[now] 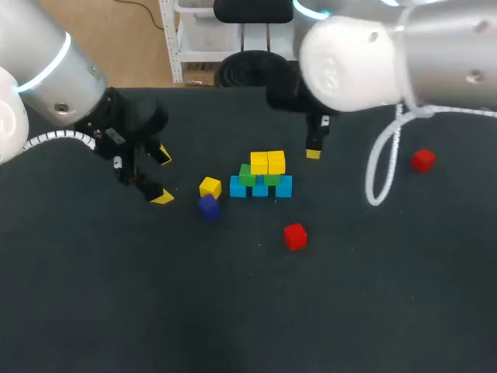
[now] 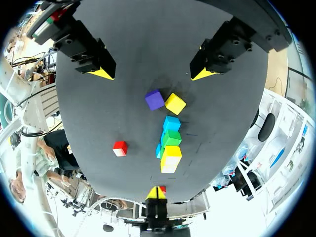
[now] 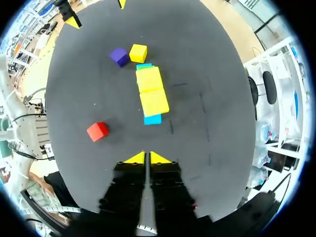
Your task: Place the blue cubes, place green cubes on the blue cubes, place the yellow cubes on the green cubes, then place the red cubes on the yellow cubes, and place purple cube on the red cubes.
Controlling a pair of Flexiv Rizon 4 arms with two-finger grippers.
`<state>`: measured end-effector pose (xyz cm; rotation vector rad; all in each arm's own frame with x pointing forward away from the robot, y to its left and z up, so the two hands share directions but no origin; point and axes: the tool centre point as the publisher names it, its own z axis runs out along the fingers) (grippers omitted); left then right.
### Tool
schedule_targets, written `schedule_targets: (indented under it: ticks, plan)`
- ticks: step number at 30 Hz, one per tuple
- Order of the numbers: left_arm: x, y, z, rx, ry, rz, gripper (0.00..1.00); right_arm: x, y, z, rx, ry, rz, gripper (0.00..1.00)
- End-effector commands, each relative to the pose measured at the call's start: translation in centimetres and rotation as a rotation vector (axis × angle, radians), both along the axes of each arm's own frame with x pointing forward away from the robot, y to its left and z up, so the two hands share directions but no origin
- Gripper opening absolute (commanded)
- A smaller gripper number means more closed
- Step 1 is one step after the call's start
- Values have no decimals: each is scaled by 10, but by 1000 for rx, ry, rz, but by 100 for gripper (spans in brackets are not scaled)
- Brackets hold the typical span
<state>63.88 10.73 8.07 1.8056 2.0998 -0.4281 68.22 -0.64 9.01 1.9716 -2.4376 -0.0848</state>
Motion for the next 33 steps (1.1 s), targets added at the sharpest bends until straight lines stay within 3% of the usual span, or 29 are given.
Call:
schedule_targets:
  ticks: [1, 2, 3, 11, 20, 33]
  plan:
    - [0, 1, 0, -2, -1, -1, 100, -24, -23, 10, 99, -118, -24, 60]
    - [0, 1, 0, -2, -1, -1, 100, -26, -25, 12, 113, -130, -29, 85]
    - [0, 1, 0, -2, -1, -1, 100, -27, -27, 14, 125, -144, -33, 100]
    - [0, 1, 0, -2, -1, -1, 100, -36, -43, 23, 283, -229, -98, 100]
    - [0, 1, 0, -2, -1, -1, 100, -44, -67, 19, 447, -272, -185, 100]
    - [0, 1, 0, -2, -1, -1, 100, -53, -87, 10, 555, -287, -222, 100]
